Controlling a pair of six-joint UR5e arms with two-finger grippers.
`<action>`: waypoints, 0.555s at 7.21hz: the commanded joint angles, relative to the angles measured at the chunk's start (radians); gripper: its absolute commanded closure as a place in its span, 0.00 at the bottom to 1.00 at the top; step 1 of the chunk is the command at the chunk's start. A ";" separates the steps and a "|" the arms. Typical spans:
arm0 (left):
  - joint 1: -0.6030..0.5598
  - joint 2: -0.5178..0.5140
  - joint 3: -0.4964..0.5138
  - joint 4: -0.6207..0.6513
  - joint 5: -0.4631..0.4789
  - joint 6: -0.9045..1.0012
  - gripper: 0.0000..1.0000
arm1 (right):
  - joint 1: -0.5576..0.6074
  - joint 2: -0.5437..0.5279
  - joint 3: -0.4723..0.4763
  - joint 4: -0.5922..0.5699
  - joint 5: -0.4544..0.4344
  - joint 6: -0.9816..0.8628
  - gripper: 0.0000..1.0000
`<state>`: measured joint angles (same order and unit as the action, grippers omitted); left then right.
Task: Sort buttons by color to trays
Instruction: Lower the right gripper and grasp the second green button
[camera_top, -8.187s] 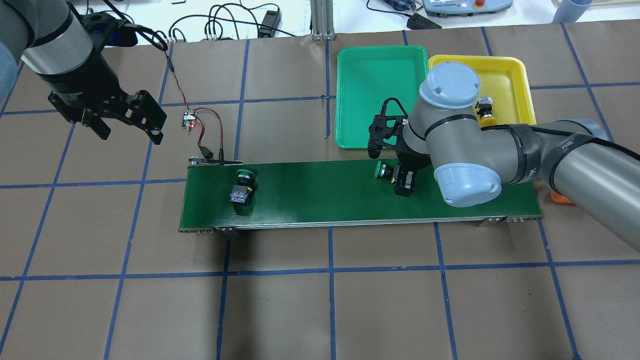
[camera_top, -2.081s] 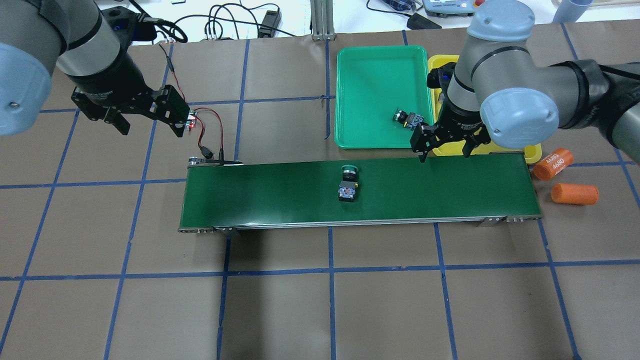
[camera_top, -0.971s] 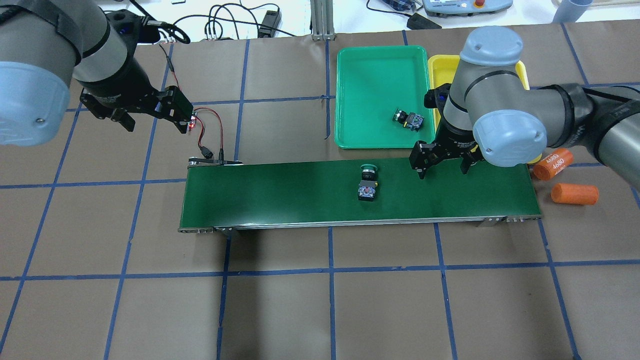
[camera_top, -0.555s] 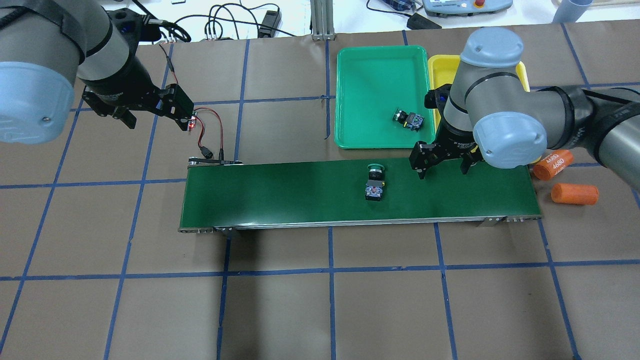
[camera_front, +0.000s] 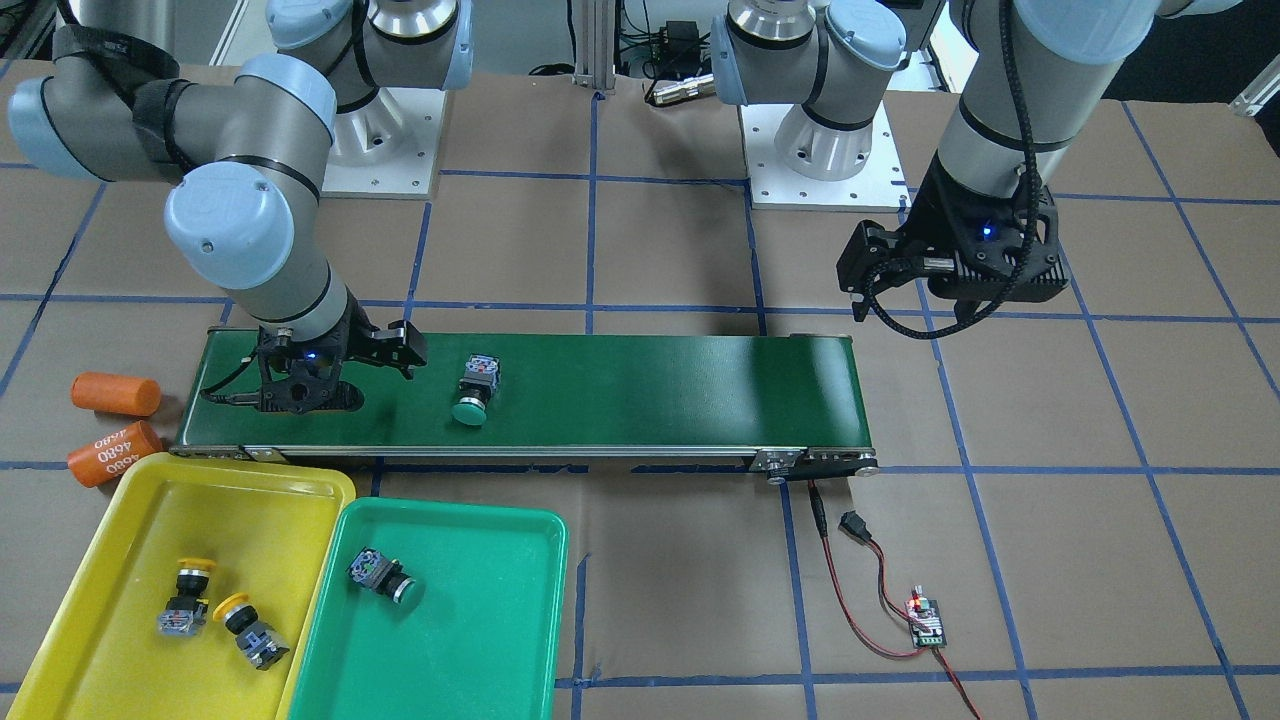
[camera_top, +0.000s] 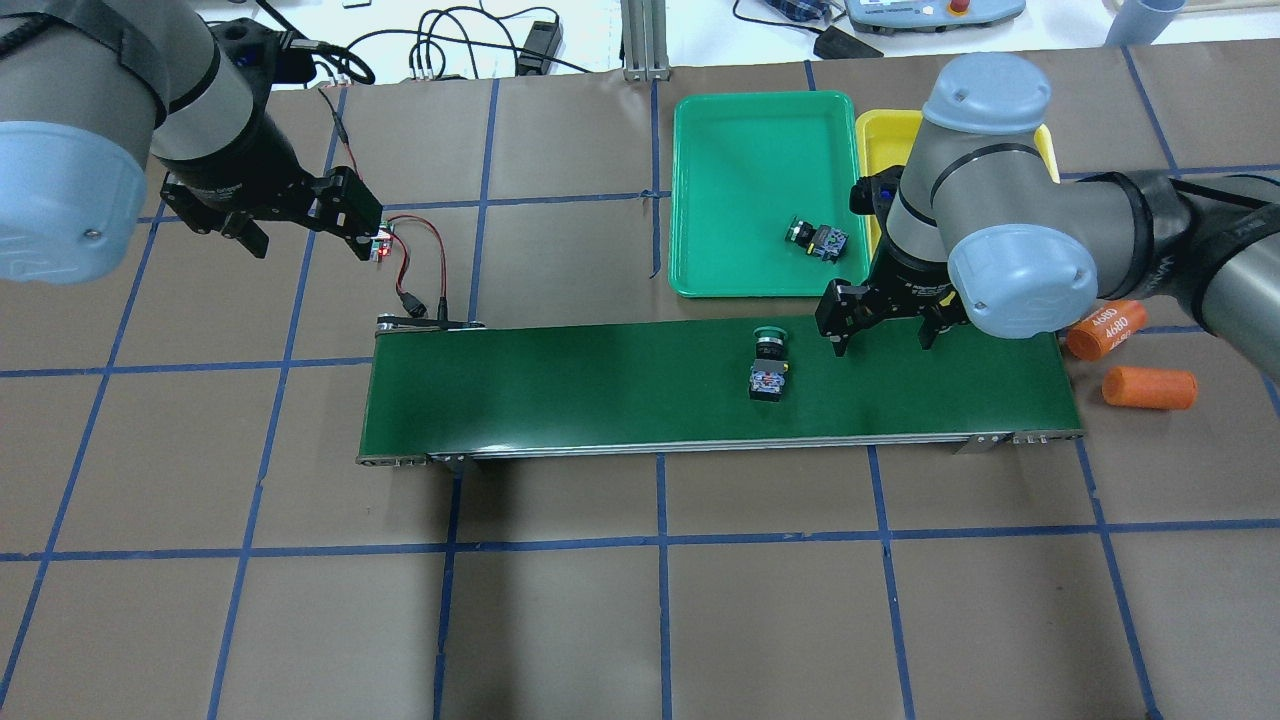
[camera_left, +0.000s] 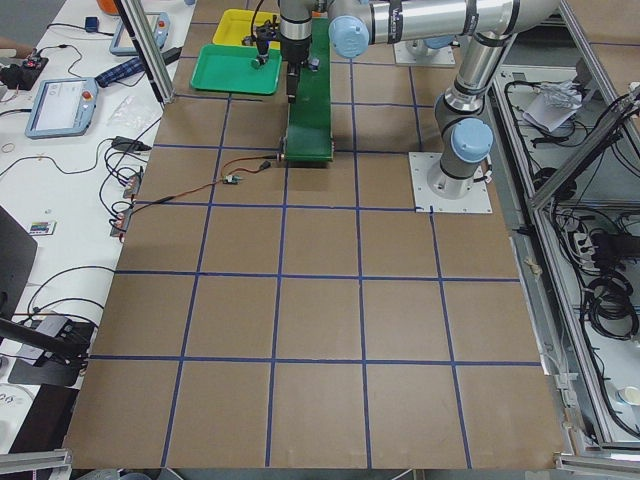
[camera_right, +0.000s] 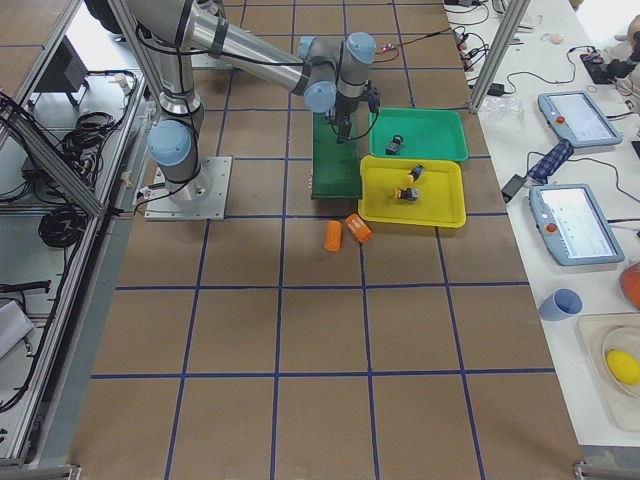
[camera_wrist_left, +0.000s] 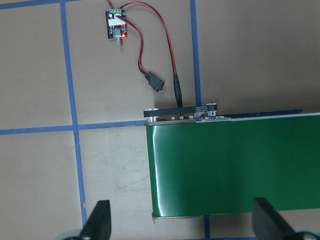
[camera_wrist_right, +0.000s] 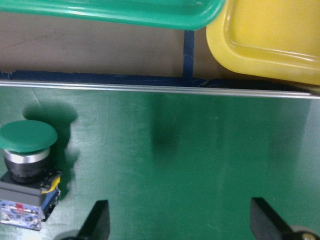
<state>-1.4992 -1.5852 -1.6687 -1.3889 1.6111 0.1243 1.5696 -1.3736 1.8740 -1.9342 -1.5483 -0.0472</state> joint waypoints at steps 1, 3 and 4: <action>0.000 -0.007 0.000 0.001 -0.002 0.002 0.00 | 0.055 0.001 -0.001 0.000 0.021 0.052 0.00; 0.001 -0.012 0.001 0.031 0.001 0.000 0.00 | 0.070 0.002 -0.001 0.000 0.020 0.082 0.00; 0.000 -0.013 0.001 0.033 0.001 0.000 0.00 | 0.072 0.007 -0.001 0.000 0.022 0.093 0.00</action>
<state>-1.4982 -1.5965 -1.6673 -1.3634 1.6116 0.1247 1.6367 -1.3707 1.8731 -1.9343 -1.5281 0.0327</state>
